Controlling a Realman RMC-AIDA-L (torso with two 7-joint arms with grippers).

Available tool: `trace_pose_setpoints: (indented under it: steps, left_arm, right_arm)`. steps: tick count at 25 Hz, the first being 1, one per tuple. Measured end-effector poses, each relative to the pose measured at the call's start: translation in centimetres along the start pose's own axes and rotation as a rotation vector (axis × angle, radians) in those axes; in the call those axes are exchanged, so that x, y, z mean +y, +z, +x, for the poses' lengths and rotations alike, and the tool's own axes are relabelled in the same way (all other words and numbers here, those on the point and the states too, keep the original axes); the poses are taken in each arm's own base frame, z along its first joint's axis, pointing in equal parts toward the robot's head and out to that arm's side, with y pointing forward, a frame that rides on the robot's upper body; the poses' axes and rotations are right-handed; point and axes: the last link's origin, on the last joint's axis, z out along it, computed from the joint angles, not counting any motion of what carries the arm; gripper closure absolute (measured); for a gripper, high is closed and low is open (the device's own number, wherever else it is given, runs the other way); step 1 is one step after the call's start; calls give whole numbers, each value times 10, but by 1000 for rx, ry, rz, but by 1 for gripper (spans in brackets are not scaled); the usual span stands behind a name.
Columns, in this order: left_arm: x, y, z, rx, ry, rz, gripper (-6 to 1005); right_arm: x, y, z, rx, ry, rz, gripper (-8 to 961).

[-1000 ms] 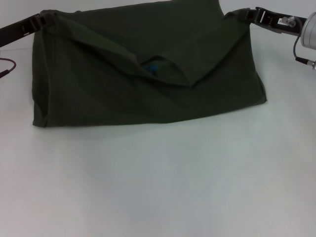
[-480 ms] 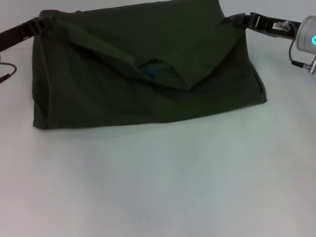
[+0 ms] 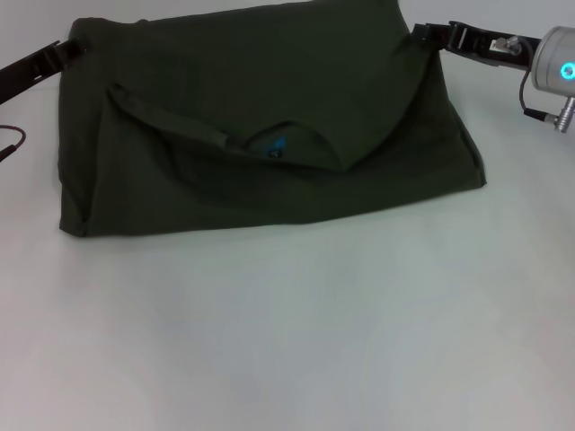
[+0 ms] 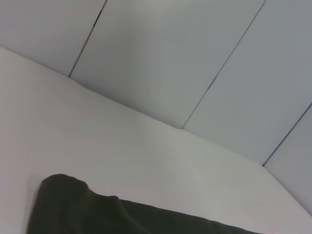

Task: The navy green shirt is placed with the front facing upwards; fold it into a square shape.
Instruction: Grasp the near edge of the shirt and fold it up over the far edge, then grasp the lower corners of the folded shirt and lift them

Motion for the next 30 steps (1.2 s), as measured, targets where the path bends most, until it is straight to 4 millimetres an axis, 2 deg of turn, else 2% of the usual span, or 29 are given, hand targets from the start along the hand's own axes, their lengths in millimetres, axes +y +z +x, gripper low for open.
trace_pose_setpoints:
  steps: [4,7,15,20,23,26,30]
  left_arm:
    - [-2,-1,-1,9,-13,7,650]
    - [-2,-2,-1,17,-22,9,504]
    - [-3,-5,-2,33,-15,19,175]
    - [-3,-13,-4,33,-14,-24,102]
    - [-3,-26,-9,9,1,-92,103]
    - [-4,-37,-15,-18,10,-129,103]
    - [-4,-54,-28,-47,4,-187,104]
  right_arm:
    - [2,2,-1,1,-3,-5,562]
    - [3,2,-1,1,-1,-6,477]
    - [3,2,-1,3,-2,-12,411]
    - [5,-4,4,19,-5,-52,388]
    - [7,-14,11,7,2,-119,390]
    - [3,-29,18,-24,19,-177,239]
    - [-6,-51,31,-3,37,-215,189]
